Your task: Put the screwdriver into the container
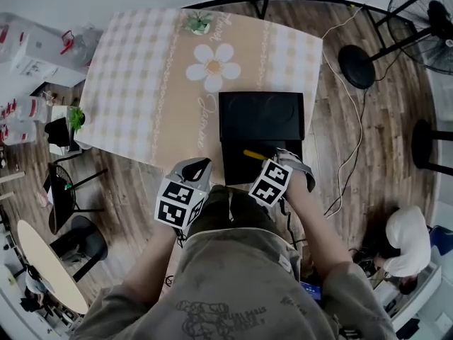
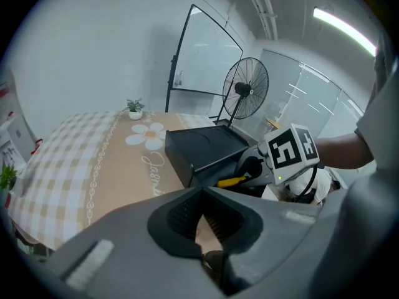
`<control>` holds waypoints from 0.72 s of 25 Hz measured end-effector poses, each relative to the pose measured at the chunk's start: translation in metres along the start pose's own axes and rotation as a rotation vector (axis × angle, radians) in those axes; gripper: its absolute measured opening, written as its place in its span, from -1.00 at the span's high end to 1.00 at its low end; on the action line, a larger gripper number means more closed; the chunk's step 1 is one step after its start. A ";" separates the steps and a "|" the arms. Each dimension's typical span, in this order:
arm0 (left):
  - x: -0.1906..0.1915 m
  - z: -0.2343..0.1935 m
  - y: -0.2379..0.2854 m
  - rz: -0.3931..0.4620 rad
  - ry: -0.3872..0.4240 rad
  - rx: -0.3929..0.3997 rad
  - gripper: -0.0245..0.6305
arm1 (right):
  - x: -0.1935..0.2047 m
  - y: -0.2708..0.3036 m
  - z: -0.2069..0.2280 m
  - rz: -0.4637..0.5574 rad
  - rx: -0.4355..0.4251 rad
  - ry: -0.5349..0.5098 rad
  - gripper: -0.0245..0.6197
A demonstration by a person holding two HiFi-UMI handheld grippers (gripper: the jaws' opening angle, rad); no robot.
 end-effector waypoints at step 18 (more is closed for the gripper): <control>-0.024 -0.004 -0.011 0.030 0.051 0.022 0.92 | -0.004 -0.041 0.021 0.105 -0.021 0.218 0.58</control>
Point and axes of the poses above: the fingertips, and each gripper's own axes: y forward along the fingers, z to its right, x out of its underside, the point moved 10 cm from there along -y, backward along the fingers, and after that the axes turned 2 degrees about z, right-handed, at the moved point
